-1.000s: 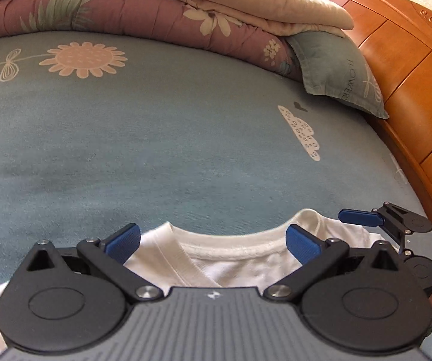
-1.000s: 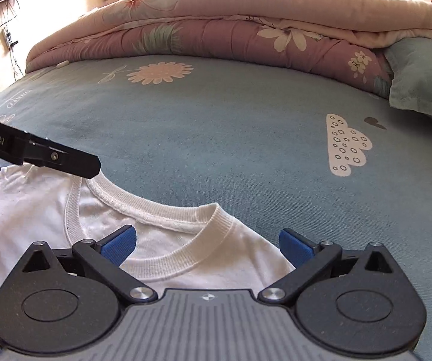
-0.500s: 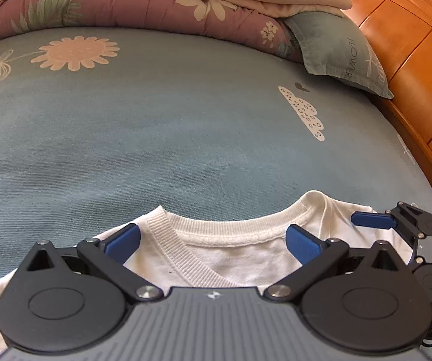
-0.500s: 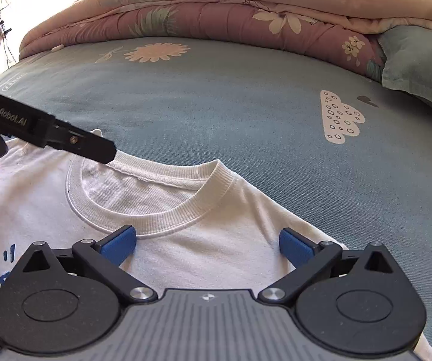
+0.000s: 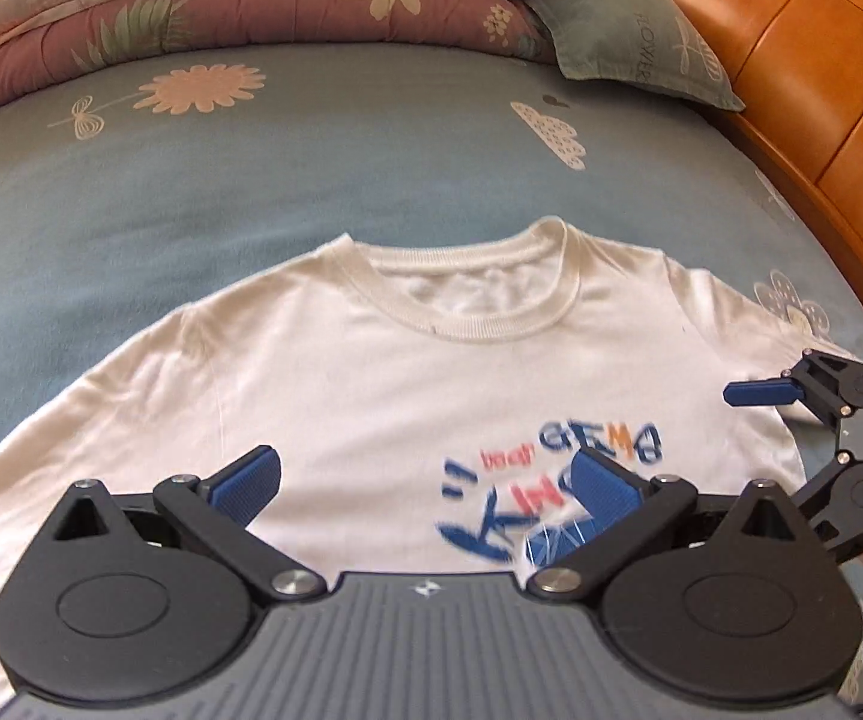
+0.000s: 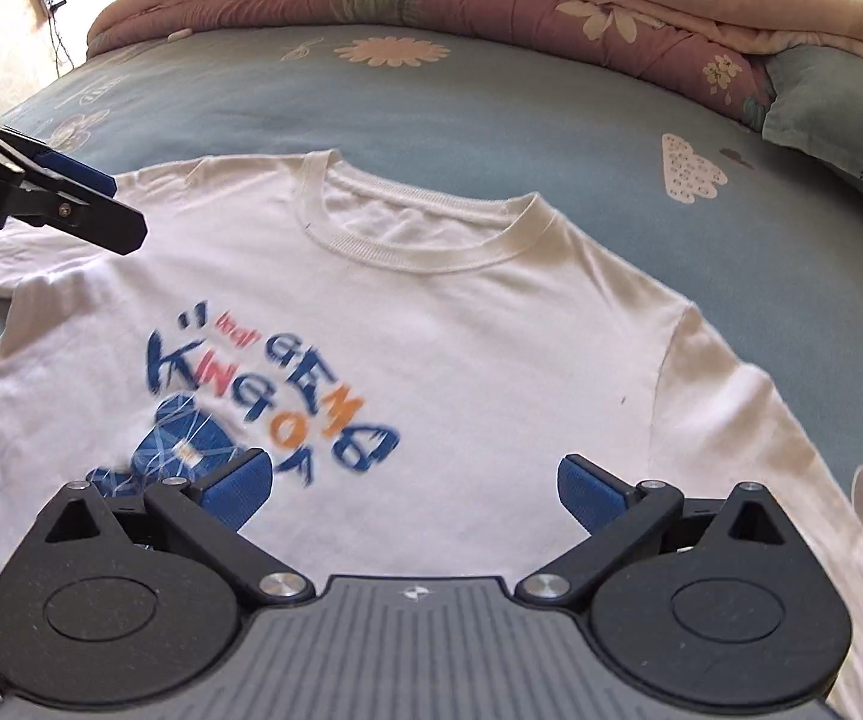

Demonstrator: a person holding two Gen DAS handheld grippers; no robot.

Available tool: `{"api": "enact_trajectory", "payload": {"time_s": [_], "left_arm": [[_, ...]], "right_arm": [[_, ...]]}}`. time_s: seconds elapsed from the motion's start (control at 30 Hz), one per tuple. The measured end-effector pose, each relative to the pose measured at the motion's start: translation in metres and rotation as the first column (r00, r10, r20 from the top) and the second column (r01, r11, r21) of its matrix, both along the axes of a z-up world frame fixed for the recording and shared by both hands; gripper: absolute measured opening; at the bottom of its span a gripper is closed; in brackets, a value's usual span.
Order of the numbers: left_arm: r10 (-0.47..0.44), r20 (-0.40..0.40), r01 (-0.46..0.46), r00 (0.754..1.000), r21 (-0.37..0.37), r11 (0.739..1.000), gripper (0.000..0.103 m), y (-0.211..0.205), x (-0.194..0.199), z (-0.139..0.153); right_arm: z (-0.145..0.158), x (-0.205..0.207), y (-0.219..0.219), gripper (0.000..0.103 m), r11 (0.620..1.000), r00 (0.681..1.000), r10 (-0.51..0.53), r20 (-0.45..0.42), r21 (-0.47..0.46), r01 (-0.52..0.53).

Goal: Fold clothes

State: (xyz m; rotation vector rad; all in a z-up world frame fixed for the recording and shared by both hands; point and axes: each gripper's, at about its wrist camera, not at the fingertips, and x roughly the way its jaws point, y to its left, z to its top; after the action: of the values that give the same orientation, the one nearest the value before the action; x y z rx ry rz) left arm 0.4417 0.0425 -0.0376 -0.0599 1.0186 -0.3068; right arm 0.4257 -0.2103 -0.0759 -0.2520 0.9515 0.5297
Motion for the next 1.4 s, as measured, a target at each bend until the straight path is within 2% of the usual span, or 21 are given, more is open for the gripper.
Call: {"api": "enact_trajectory", "payload": {"time_s": [0.17, 0.23, 0.4, 0.6, 0.67, 0.8, 0.9, 1.07, 1.2, 1.33, 1.4], "left_arm": [[-0.036, -0.045, 0.037, 0.998, 0.022, 0.999, 0.102, -0.006, -0.043, -0.013], [-0.043, -0.043, 0.045, 0.998, 0.033, 0.998, 0.102, -0.009, -0.059, -0.023], [-0.022, -0.079, 0.027, 0.997, 0.055, 0.998, 0.102, -0.005, -0.084, -0.053], [-0.079, -0.083, 0.087, 0.993, 0.100, 0.991, 0.102, -0.001, -0.123, -0.051], [-0.120, -0.069, 0.128, 0.990, 0.131, 0.983, 0.102, 0.001, -0.143, -0.049], [-0.226, -0.100, 0.242, 0.969, 0.193, 0.951, 0.102, -0.001, -0.179, -0.051], [-0.263, -0.138, 0.287, 0.955, 0.197, 0.937, 0.102, -0.003, -0.193, -0.049], [-0.320, -0.099, 0.332, 0.942, 0.151, 0.931, 0.102, -0.023, -0.194, -0.041], [-0.363, -0.133, 0.380, 0.922, 0.141, 0.914, 0.102, -0.033, -0.199, -0.052], [-0.395, -0.151, 0.418, 0.906, 0.179, 0.891, 0.102, -0.013, -0.224, -0.055], [-0.394, -0.176, 0.423, 0.902, 0.178, 0.889, 0.102, -0.005, -0.231, -0.053]], "right_arm": [[-0.016, -0.029, 0.014, 0.103, 0.998, 0.997, 0.025, -0.072, -0.061, -0.030], [-0.021, -0.039, 0.017, 0.103, 0.996, 0.999, 0.027, -0.023, -0.080, -0.029], [-0.024, -0.047, 0.011, 0.103, 0.999, 1.000, -0.006, 0.024, -0.036, 0.007], [-0.017, -0.065, 0.002, 0.103, 1.000, 0.999, 0.008, 0.041, -0.026, -0.007], [-0.015, -0.085, -0.004, 0.103, 0.998, 0.997, 0.058, 0.042, -0.016, -0.058], [-0.019, -0.136, -0.016, 0.103, 0.982, 0.983, 0.181, 0.013, -0.049, -0.180], [-0.019, -0.167, -0.022, 0.103, 0.966, 0.970, 0.241, -0.002, -0.094, -0.241], [-0.009, -0.180, -0.014, 0.103, 0.954, 0.955, 0.296, 0.000, -0.049, -0.296], [-0.019, -0.185, -0.003, 0.103, 0.936, 0.937, 0.348, -0.044, -0.044, -0.350], [-0.022, -0.201, -0.036, 0.103, 0.940, 0.940, 0.335, -0.068, -0.046, -0.338], [-0.021, -0.206, -0.052, 0.103, 0.951, 0.949, 0.302, -0.095, -0.038, -0.307]]}}
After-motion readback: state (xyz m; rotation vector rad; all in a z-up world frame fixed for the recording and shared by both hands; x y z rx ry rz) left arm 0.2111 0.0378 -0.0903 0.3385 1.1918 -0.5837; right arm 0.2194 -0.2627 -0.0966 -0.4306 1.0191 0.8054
